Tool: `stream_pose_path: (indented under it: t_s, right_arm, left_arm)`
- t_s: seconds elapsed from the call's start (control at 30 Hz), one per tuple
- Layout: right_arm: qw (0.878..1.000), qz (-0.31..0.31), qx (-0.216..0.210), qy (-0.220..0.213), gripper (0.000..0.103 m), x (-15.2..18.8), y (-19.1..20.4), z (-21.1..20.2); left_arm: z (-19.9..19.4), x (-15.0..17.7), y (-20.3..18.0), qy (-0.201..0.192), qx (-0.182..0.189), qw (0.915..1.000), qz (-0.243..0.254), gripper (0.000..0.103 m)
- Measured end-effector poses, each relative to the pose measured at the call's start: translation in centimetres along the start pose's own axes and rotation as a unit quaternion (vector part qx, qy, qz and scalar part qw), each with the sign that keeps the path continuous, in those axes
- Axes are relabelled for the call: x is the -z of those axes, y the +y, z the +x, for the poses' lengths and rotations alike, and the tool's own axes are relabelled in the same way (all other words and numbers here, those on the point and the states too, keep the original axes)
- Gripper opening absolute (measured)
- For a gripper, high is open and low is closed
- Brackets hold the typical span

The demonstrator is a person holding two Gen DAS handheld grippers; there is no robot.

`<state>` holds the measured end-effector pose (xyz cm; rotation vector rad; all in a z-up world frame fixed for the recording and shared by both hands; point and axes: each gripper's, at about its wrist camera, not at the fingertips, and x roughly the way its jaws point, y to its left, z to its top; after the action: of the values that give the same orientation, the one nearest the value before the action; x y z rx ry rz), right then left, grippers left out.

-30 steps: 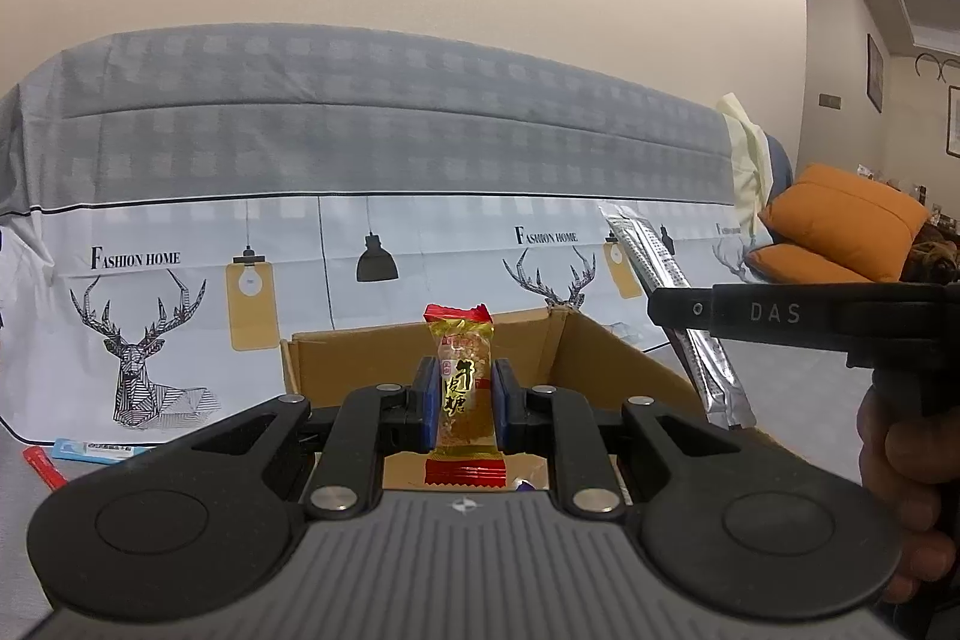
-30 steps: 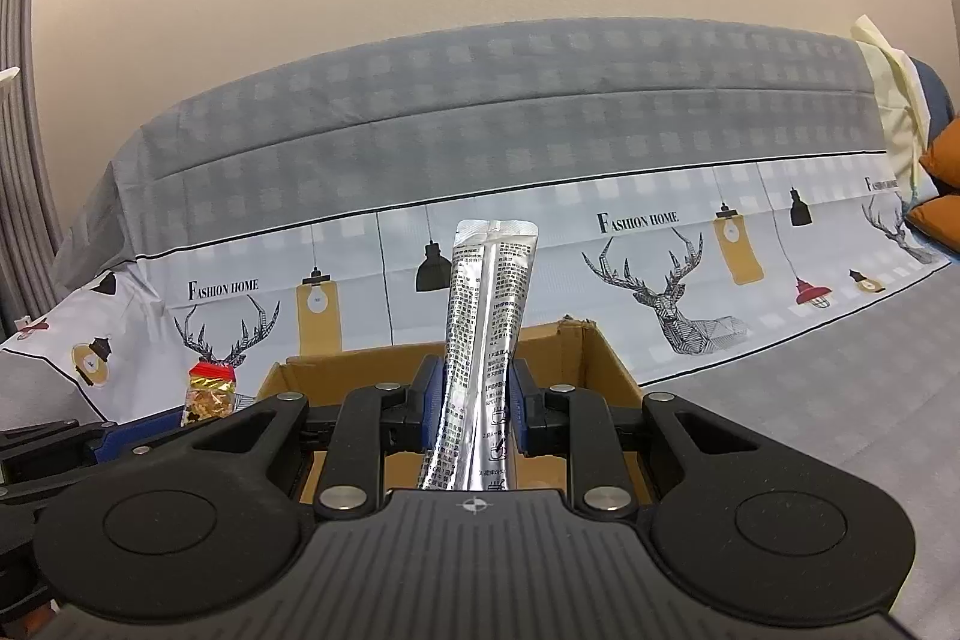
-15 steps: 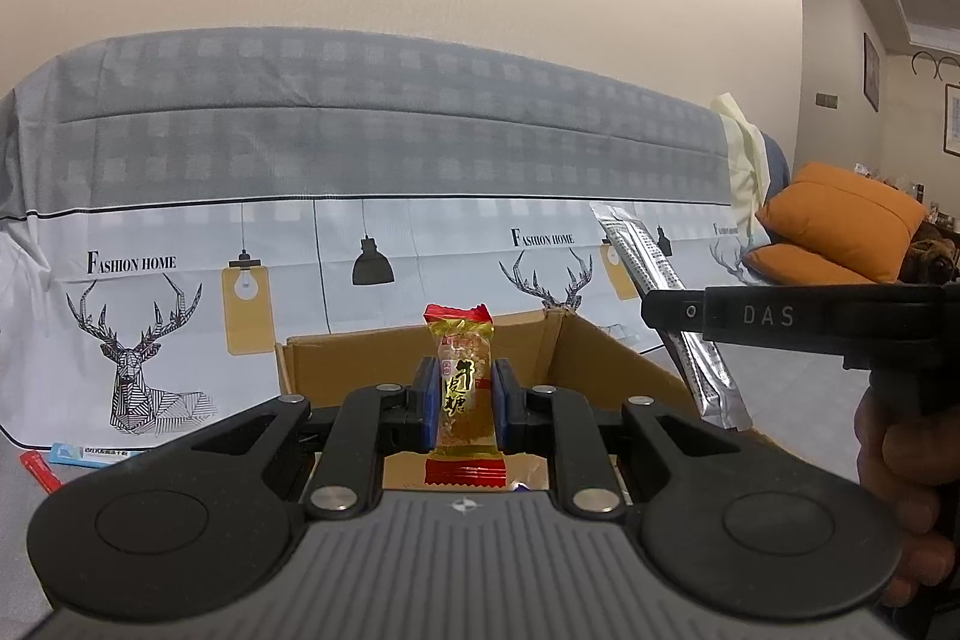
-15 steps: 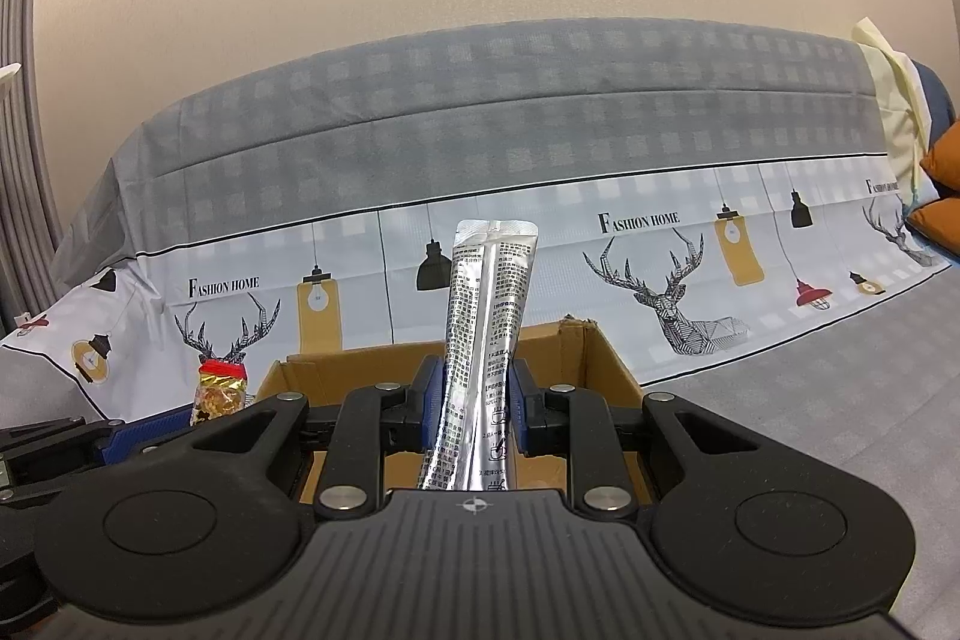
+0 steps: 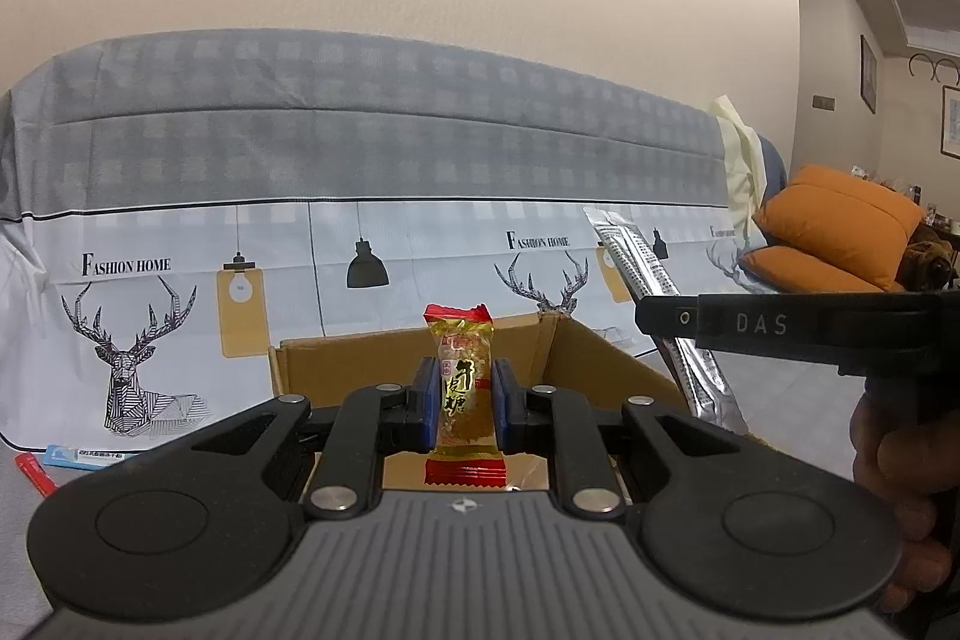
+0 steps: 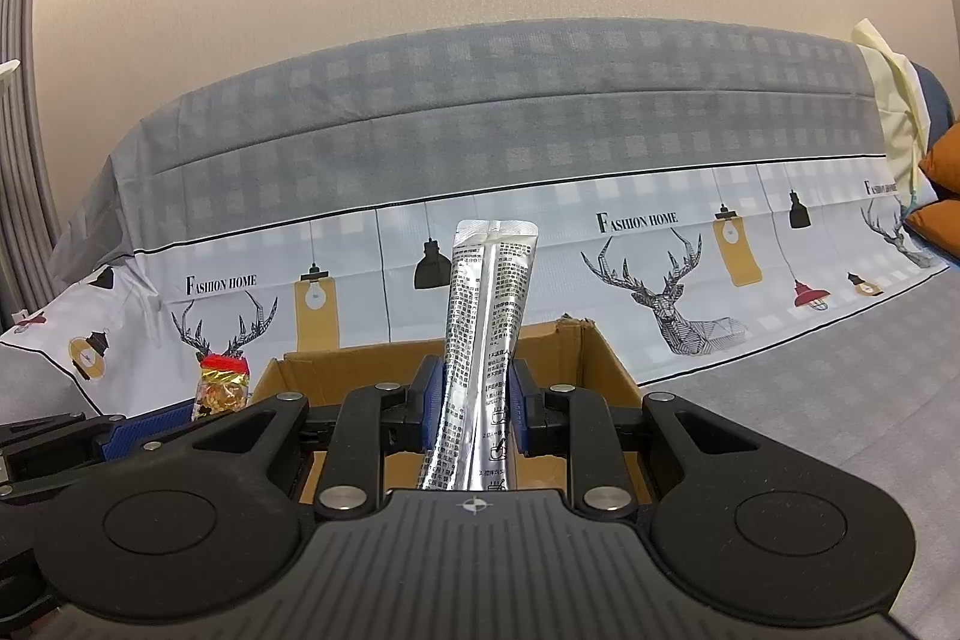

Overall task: Organize snacks
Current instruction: 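Hold the gold candy and silver packet above the box with both tools, then open both tools to drop the gold candy and silver packet into the box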

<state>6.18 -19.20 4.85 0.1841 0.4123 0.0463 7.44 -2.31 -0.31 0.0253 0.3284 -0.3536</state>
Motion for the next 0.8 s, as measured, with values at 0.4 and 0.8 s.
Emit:
stream_pose_path:
  t_s: [0.4, 0.8]
  right_arm:
    - [1.000, -0.002, -0.002, 0.009, 0.030, 0.13, -0.21, 0.30]
    - [1.000, 0.008, 0.001, 0.023, 0.043, 0.21, -0.02, 0.91]
  left_arm:
    - [0.15, -0.06, -0.13, 0.007, 0.011, 0.9999, -0.004, 0.024]
    - [-0.56, -0.16, 0.34, 0.005, -0.005, 1.0000, -0.001, 0.030]
